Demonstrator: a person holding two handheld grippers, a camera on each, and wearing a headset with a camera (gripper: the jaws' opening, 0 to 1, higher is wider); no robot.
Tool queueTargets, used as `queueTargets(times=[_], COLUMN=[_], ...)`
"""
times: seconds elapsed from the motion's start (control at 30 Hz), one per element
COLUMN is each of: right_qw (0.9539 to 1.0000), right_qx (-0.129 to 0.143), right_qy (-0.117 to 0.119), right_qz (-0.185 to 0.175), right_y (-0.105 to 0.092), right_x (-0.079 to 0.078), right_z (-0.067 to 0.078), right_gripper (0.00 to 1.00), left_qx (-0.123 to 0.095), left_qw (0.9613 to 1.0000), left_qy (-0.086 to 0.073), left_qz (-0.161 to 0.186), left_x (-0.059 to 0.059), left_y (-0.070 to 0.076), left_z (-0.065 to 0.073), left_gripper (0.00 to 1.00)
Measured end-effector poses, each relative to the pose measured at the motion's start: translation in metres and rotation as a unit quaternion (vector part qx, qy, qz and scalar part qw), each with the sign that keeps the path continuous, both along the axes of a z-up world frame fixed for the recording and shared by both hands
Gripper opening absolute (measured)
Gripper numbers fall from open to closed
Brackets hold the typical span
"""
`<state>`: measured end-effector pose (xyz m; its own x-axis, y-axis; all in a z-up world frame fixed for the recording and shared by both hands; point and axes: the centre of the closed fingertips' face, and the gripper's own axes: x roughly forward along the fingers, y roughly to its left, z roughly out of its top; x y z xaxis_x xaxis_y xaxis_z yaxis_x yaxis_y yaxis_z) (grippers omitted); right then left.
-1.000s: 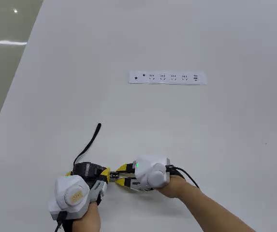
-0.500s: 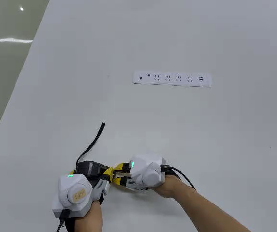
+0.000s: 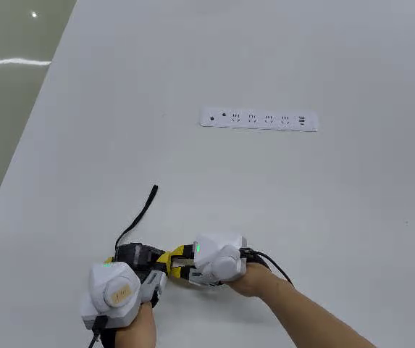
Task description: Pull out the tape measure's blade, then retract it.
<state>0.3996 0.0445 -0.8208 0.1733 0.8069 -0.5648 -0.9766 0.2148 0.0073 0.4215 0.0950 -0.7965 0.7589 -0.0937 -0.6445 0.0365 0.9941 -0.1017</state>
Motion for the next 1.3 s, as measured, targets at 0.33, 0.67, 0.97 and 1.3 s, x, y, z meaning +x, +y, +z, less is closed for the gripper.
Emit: queueTargets(times=[0.33,0.67,0.97,1.3], right_qw=[1.0000,1.0000,0.9999,0.9999], right_qx=[-0.001,-0.004,-0.005,-0.004], right_qy=[-0.002,-0.003,-0.002,-0.003], right_qz=[-0.002,-0.006,-0.011,-0.017], right_y=[0.0002,0.0004,0.0008,0.0010], right_x=[0.0009,0.0006,0.0012,0.0031], right_z=[-0.0006,0.0000,-0.0005,0.0034], right_gripper=[0.13,0.13,0.14,0.16], left_qx=[-0.003,-0.007,-0.008,-0.009], left_qw=[1.0000,0.9999,0.9999,0.9999], left_qy=[-0.003,-0.006,-0.006,-0.004], left_qz=[0.002,-0.004,-0.006,-0.012], left_x=[0.0003,-0.0001,0.0002,-0.0012], left_y=[0.0004,0.0001,0.0000,-0.0001], left_z=[0.0000,0.0011,0.0006,0.0027], left_gripper=[0.65,0.65,0.65,0.64])
